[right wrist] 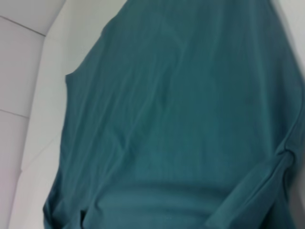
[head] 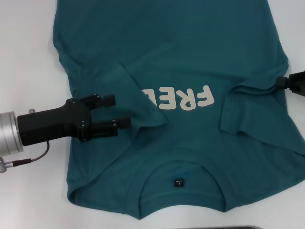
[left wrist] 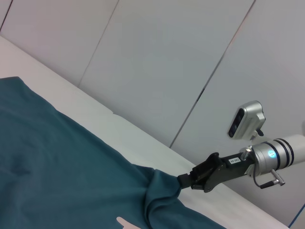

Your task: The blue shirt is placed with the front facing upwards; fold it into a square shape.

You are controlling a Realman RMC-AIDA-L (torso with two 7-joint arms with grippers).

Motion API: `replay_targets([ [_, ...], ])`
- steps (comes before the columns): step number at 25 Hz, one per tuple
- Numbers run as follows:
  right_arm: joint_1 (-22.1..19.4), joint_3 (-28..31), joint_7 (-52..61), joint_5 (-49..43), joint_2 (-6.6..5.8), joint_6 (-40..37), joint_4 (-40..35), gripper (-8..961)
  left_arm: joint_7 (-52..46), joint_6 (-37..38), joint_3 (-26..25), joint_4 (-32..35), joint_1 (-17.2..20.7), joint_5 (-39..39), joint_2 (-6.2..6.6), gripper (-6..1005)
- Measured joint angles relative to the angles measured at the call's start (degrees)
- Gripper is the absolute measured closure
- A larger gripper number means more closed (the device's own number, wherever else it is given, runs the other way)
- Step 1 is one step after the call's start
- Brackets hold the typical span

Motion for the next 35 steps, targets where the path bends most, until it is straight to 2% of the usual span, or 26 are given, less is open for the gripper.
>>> replay_targets([
  [4, 0.6, 0.3, -0.2, 0.4, 0.03, -0.6, -0.1, 933, 0.0, -0.1, 0.0, 0.0, -0.1, 0.0, 0.0, 83],
  [8, 2.0, 0.2, -0.8, 1.6, 0.34, -0.5, -0.1, 933, 0.1, -0.1, 0.0, 0.0, -0.2, 0.0, -0.07, 83],
  [18, 5.1, 0.0, -3.5, 1.9, 2.54, 3.5, 0.1, 922, 0.3, -0.1, 0.0, 0.1, -0.3, 0.0, -0.23, 82],
  [24, 5.9, 0.2, -7.5, 4.5, 4.24, 6.2, 0.2, 839, 0.7, -0.2, 0.0, 0.8, -0.3, 0.0, -0.02, 81],
  [29, 5.5, 0.4, -11.1, 10.4, 4.68, 7.4, 0.2, 770, 0.7, -0.1, -0.3, 0.8, -0.3, 0.0, 0.08, 80],
  [35, 2.5, 0.5, -23.7, 18.3, 4.75, 3.5, 0.2, 456, 0.6, 0.5, -0.8, 0.5, -0.1, -0.4, 0.24, 79],
])
